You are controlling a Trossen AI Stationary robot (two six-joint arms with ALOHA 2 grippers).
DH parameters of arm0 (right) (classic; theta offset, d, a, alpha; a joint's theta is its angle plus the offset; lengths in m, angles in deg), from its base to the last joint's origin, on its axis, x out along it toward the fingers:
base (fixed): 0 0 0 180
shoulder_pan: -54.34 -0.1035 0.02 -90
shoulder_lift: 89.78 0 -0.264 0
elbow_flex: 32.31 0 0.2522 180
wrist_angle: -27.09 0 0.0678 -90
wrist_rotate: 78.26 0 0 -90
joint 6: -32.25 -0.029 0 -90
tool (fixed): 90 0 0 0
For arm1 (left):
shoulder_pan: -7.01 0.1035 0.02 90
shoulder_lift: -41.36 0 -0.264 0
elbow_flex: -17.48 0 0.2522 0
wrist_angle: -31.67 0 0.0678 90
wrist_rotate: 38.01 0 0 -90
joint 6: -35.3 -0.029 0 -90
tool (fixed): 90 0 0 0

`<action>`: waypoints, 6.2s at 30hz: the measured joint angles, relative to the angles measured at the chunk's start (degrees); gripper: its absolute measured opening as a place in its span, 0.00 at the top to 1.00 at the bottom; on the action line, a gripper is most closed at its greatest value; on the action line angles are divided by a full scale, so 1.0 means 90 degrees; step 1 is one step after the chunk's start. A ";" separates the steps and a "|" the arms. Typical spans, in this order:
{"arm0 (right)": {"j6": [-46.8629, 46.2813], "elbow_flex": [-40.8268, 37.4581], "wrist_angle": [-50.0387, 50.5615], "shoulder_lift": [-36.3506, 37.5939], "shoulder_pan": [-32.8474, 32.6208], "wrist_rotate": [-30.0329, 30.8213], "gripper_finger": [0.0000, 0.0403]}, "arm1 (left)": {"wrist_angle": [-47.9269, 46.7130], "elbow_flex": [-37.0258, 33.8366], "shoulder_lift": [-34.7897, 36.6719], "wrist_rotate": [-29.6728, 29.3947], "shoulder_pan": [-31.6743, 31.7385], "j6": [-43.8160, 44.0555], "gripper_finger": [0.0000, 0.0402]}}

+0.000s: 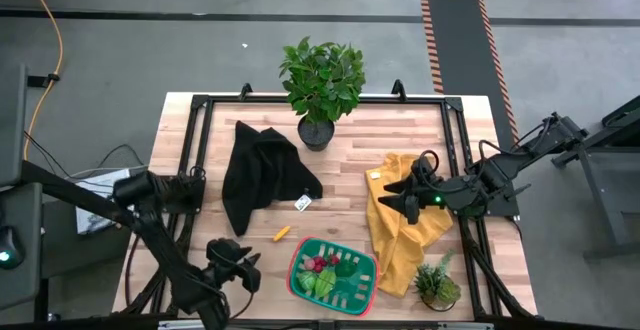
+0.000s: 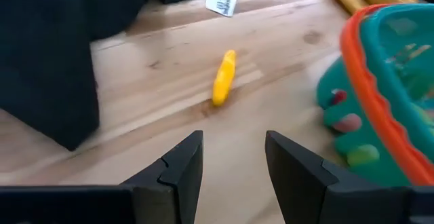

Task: Pick and placing Produce into tupperware
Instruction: Put the yellow corn into the blue bin

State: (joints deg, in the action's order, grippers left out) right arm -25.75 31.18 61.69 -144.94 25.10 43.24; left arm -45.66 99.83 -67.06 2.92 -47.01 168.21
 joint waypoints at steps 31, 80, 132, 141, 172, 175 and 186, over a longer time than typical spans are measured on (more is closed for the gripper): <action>-0.0103 0.0000 0.0039 0.0000 -0.0002 -0.0029 0.33 | 0.1085 -0.0223 -0.0780 -0.0337 0.0568 -0.1603 0.63; 0.1821 0.0000 0.0049 0.0005 -0.0005 -0.0234 0.33 | 0.3313 -0.1851 -0.0773 -0.1587 0.0163 -0.3164 0.63; 0.2164 0.0000 0.0088 0.0004 -0.0005 -0.0191 0.33 | 0.4524 -0.1849 -0.0773 -0.1116 0.1394 -0.5596 0.67; 0.2166 0.0000 0.0086 0.0005 -0.0005 -0.0191 0.33 | 0.4545 -0.1847 -0.0773 -0.1094 0.1394 -0.5594 0.88; 0.2171 0.0000 0.0087 0.0005 -0.0005 -0.0194 0.33 | 0.4320 -0.1854 -0.0522 -0.1478 0.1391 -0.5575 0.92; 0.2176 0.0000 0.0086 0.0002 -0.0005 -0.0194 0.33 | 0.4022 -0.1854 -0.0279 -0.1591 0.1377 -0.5574 0.92; 0.2188 0.0000 0.0085 0.0005 -0.0005 -0.0194 0.33 | 0.3765 -0.1826 0.0599 -0.1960 0.1377 -0.6191 0.92</action>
State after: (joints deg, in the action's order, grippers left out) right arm -6.06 31.18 62.46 -144.90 25.05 41.50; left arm -11.78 83.40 -61.66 -14.72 -34.62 112.49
